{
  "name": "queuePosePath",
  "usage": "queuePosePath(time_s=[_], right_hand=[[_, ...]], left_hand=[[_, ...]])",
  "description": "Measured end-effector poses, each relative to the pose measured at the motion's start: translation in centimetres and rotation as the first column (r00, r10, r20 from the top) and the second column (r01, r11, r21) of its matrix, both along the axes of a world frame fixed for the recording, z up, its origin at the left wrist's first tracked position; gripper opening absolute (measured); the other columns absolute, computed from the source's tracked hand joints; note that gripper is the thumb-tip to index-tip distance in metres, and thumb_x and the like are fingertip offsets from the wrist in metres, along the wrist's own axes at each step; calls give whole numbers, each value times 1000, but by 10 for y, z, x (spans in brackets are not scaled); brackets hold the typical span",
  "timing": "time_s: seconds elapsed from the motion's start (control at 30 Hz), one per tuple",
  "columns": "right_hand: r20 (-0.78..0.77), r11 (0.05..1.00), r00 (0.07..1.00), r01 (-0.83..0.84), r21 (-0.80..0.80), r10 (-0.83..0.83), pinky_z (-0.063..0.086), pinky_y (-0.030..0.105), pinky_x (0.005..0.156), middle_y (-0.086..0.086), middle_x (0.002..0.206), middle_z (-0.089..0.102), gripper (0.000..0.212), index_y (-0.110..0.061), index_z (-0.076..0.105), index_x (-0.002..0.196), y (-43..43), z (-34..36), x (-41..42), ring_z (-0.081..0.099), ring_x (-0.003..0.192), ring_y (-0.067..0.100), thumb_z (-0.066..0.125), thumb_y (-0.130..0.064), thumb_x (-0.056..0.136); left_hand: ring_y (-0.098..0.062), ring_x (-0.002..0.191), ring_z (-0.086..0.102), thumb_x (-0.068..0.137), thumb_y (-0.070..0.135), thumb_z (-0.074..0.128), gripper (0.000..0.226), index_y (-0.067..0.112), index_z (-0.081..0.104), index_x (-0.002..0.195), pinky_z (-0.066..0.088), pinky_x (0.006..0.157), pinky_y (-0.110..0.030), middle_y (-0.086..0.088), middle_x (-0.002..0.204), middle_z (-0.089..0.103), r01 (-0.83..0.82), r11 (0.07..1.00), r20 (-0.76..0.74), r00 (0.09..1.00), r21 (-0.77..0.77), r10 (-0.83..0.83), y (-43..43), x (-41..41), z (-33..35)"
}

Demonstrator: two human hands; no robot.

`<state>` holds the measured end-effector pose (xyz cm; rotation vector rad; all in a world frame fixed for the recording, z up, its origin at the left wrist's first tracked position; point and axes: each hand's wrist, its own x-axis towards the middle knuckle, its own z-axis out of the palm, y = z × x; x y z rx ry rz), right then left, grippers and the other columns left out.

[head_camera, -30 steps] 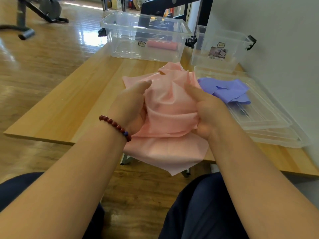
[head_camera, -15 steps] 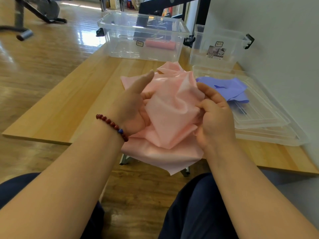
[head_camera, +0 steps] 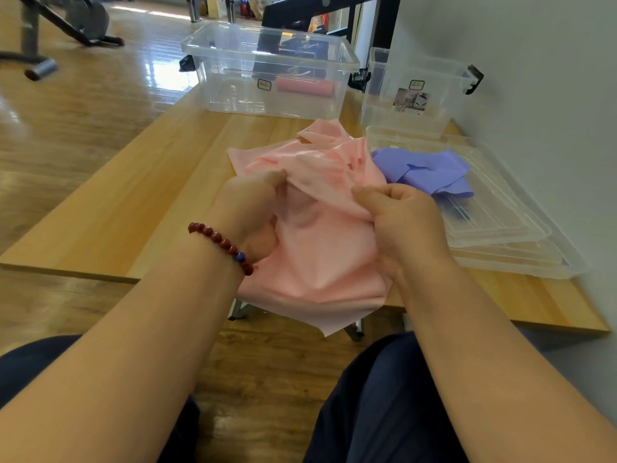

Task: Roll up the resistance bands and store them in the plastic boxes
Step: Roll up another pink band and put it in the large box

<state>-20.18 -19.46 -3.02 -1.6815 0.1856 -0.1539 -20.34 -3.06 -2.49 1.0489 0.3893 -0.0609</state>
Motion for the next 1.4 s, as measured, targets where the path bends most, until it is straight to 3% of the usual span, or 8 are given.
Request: queuePosePath(time_s=[0.17,0.27,0.47,0.67,0.83,0.97,1.27,1.4], right_hand=[[169,989,985,-19,-147,44,42,11,66,-17,85,63,11,-28,66,81,0,-2,-9,57,83,0,74,-33,85],[224,990,973,-31,-137,62,42,15,64,-11,69,55,11,-27,66,81,0,-8,-11,52,68,5,75,-30,85],[190,997,982,23,-72,-9,43,10,66,-16,88,59,15,-32,60,84,1,-8,-8,56,80,-1,69,-21,90],[54,1000,998,-23,0,23,43,25,66,-8,100,63,20,-28,62,101,9,-1,-2,57,84,10,53,-13,91],[12,996,1000,-16,92,15,54,40,85,-6,97,71,18,-26,69,94,14,1,1,66,94,16,56,-39,95],[59,995,995,-69,-75,74,51,28,73,-12,80,71,17,-25,63,98,12,-4,1,66,74,1,64,-41,93],[201,895,944,-161,-417,263,45,25,94,-12,120,53,45,-32,58,132,11,5,16,56,102,7,71,-29,89],[206,824,923,-169,-540,324,41,23,71,-16,80,55,9,-19,74,93,16,13,34,50,71,1,72,-26,88]], left_hand=[[-23,95,71,91,46,61,49,9,65,123,59,74,-34,-9,109,72,211,977,43,976,24,-212,-9,-6,3],[-28,100,70,88,24,69,33,7,69,116,58,83,-40,-13,107,73,127,987,113,984,99,-138,-14,-7,-1],[-18,73,71,93,4,61,13,4,74,94,58,61,-26,-8,83,74,-12,1000,109,994,3,12,-15,-2,-3],[-36,98,68,90,-5,50,26,-2,65,112,58,86,-43,-22,113,68,-11,1000,48,999,8,10,-18,-3,-1],[-27,87,72,95,11,56,26,0,66,116,61,71,-35,-18,103,72,140,989,176,976,-54,-129,-17,-9,5],[-15,64,69,93,11,64,5,8,68,92,58,60,-28,-5,71,72,-111,993,193,976,43,101,-14,-2,2],[-10,63,67,96,22,61,14,10,66,91,53,60,-24,2,64,69,-132,980,259,962,146,91,5,5,9],[-11,61,65,95,25,63,13,15,66,88,57,66,-29,2,65,68,-188,958,256,958,216,130,14,12,11]])
